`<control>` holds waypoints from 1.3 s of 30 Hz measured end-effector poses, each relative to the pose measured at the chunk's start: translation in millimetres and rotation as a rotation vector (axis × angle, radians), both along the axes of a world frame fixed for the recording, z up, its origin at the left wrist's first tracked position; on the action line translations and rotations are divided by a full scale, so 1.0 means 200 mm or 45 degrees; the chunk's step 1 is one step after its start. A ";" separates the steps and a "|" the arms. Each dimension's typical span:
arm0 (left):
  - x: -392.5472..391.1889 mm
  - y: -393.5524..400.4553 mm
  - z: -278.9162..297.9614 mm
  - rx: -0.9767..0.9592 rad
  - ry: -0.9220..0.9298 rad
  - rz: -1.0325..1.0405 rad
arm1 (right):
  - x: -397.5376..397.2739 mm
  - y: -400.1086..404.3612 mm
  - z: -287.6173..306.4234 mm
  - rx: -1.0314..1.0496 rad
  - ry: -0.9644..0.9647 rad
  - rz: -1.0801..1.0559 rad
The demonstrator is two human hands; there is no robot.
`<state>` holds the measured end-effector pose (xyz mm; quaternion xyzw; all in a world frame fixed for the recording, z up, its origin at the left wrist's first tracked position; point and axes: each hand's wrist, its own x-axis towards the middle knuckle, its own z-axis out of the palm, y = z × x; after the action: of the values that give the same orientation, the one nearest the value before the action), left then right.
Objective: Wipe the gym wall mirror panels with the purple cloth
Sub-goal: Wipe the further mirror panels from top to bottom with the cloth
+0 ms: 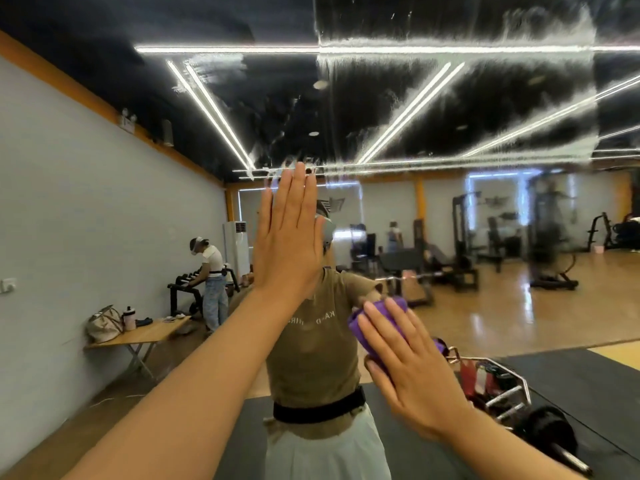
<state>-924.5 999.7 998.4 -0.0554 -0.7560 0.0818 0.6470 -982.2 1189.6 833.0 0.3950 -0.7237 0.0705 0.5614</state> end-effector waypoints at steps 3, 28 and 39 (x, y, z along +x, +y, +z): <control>0.00 0.03 -0.08 0.002 -0.021 -0.030 | 0.00 0.04 -0.05 0.034 0.009 -0.013; -0.03 0.01 -0.17 -0.068 0.058 -0.023 | 0.02 -0.10 0.16 -0.178 -0.004 0.124; -0.04 0.00 -0.17 -0.072 0.071 0.030 | 0.00 -0.02 -0.08 -0.030 0.018 0.064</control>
<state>-931.9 1000.4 963.6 -0.0626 -0.7358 0.1123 0.6649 -981.5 1185.3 816.4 0.4069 -0.7088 0.0902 0.5692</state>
